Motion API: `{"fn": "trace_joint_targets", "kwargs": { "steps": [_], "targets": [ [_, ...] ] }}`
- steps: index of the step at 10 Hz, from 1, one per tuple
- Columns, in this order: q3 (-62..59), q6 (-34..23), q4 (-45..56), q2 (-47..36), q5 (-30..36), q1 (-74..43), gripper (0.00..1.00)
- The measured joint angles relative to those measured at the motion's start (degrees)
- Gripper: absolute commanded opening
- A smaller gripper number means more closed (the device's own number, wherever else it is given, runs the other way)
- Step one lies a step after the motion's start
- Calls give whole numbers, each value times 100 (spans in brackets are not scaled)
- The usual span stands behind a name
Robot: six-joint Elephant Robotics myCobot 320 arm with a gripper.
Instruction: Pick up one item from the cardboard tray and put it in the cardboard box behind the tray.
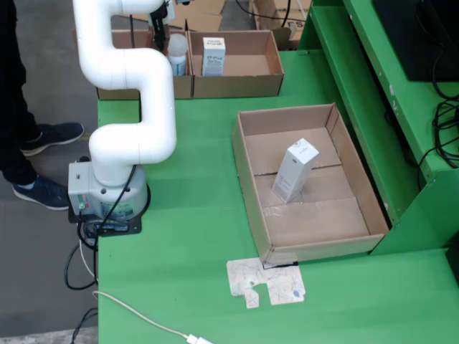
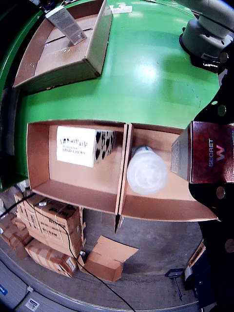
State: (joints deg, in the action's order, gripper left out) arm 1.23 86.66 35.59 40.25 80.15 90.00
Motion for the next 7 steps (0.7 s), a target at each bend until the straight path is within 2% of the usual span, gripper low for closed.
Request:
{"fn": "trace_joint_targets", "kwargs": {
  "steps": [7],
  "targets": [
    [0,0,44,211,79,-185,0]
  ]
}}
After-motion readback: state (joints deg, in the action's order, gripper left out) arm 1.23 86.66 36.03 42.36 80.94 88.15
